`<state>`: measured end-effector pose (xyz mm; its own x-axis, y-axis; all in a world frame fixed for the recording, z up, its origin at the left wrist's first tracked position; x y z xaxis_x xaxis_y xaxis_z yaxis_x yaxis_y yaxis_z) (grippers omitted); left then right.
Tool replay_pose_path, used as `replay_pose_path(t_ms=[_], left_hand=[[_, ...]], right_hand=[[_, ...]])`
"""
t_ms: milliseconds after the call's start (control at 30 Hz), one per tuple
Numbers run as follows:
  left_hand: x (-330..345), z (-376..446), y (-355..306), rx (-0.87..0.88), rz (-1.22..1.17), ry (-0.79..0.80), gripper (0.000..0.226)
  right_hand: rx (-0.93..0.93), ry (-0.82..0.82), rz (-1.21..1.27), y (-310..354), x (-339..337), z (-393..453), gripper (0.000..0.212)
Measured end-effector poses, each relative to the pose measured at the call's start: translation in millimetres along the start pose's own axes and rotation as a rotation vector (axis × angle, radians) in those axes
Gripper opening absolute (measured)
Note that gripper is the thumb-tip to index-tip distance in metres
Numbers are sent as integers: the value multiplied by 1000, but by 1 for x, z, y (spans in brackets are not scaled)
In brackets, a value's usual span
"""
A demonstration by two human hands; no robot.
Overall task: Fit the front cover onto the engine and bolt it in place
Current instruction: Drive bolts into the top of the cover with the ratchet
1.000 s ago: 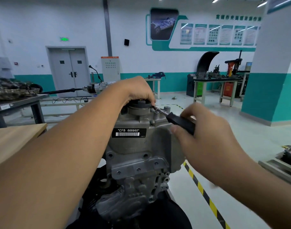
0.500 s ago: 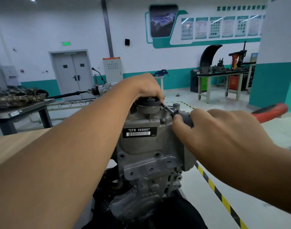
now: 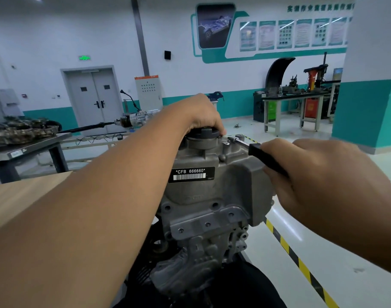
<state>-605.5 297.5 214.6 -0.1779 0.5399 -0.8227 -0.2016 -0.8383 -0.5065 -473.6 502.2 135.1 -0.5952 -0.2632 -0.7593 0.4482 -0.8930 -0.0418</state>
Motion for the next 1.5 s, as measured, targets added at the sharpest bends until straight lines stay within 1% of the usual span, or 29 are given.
replay_pose_path(t_ms=[67,167,233,333,433,500,567,667,733,767,867,900,967,1067,1200,1300,1400,1500], left_hand=[[-1,-4,3,-14,-44,26,40],[-2,-5,0,-25,-20,59,39],[-3,-4,-6,-17,25,70,36],[-2,1,-12,1,83,78,30],[-1,6,-15,7,146,97,31],[0,8,-15,-4,169,104,35],[0,10,-12,-36,139,95,41],[3,11,-11,-64,122,92,59],[6,9,-12,-75,117,79,63],[6,9,-11,-77,96,71,59],[2,8,-1,-112,-45,87,38],[1,6,2,-117,-76,109,36],[-2,3,6,-118,-94,128,40],[0,1,2,-137,-98,133,37],[1,2,-5,-179,-50,155,36],[2,6,-5,-174,-38,132,39],[2,6,-2,-154,-66,85,47],[-3,4,4,-135,-122,133,42]], right_hand=[[22,-29,14,-6,-1,-1,17],[22,-119,122,-13,-6,-3,24],[0,-184,174,-15,-9,-2,23],[-19,-202,218,-17,-10,-4,23],[-10,-219,272,-19,-7,-5,22],[-3,-251,304,-19,-6,-5,19],[-7,-276,320,-18,-4,-4,18],[-6,-279,329,-17,1,-4,19],[10,-267,335,-16,6,-5,20],[18,-261,340,-16,8,-5,20],[27,-273,330,-16,9,-6,21],[24,-286,330,-16,8,-8,21],[14,-293,334,-12,6,-10,21],[15,-281,319,-9,3,-9,27],[48,-280,305,-13,3,-7,11],[74,-277,301,-14,5,-8,12],[53,-306,307,-13,6,-8,15],[37,-336,340,-13,4,-9,16]])
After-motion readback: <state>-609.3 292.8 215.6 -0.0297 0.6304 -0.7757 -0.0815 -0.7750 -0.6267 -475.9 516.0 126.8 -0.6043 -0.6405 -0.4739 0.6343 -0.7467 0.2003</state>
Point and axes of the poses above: each hand's wrist, its own z-axis towards the middle knuckle, its own x-axis out of the palm, y = z × x, the point moved 2 cm from there along z, towards the middle knuckle, and after that the axes turned 6 degrees about x, right-handed, at the moved point
